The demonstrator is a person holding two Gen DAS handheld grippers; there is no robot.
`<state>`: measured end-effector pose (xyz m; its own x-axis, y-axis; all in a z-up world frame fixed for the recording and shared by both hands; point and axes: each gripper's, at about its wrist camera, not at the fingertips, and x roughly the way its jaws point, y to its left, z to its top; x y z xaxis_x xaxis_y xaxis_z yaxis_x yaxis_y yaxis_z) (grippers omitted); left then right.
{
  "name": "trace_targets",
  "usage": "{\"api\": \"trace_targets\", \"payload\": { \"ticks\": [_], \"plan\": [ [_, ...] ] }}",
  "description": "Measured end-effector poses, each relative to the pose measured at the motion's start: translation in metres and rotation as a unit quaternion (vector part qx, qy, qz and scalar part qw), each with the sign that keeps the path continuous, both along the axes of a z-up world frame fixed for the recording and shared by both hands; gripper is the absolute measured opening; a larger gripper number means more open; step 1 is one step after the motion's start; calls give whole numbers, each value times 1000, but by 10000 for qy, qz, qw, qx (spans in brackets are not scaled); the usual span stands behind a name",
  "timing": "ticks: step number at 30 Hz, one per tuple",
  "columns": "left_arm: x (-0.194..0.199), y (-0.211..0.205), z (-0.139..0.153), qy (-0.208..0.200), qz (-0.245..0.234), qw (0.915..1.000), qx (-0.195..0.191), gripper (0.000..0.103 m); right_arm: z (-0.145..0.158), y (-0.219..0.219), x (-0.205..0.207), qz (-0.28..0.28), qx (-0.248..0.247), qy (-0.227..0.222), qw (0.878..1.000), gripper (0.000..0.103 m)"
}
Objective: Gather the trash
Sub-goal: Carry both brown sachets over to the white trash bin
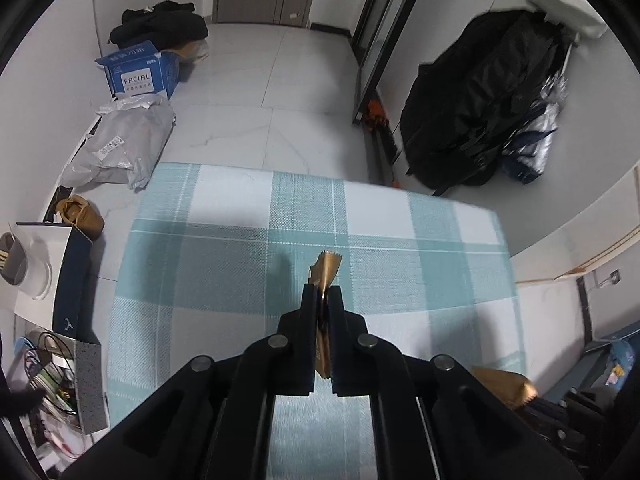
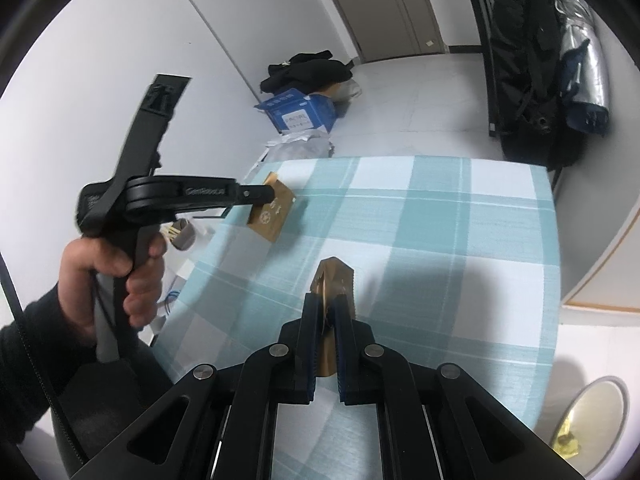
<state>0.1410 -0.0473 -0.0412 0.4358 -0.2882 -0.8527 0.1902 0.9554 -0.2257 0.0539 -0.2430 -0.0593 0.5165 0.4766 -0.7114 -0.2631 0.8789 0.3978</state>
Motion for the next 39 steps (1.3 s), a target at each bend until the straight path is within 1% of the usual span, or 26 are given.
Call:
{"api": "trace_targets", "payload": {
  "ticks": [6,10,15,20,25,29,33,39],
  "plan": [
    [-20,13,23,-371,-3,9990,-259,1,14,12,2,10,123,-75,9999,7],
    [-33,19,43,-622,-38,9970,-457,1,33,12,2,-104,186,-282,9994,7],
    [-46,18,66,-922,-225,9939,-561,1,57,9,3,-212,287,-513,9980,7],
    [-58,1,90,-1126,-601,9892,-724,1,80,-1,-1,-341,321,-712,9964,7],
    [-70,-22,112,-1375,-1008,9823,-777,1,108,-30,-11,-597,452,-979,9924,7],
    [-76,-44,129,-1517,-1300,9761,-856,1,131,-62,-21,-863,445,-1237,9876,7],
    [-78,-72,146,-1582,-1595,9690,-1032,1,149,-95,-33,-1122,524,-1380,9827,7],
    [-87,-123,163,-1642,-2143,9556,-1180,1,170,-147,-53,-1538,439,-1617,9738,7]
  ]
}}
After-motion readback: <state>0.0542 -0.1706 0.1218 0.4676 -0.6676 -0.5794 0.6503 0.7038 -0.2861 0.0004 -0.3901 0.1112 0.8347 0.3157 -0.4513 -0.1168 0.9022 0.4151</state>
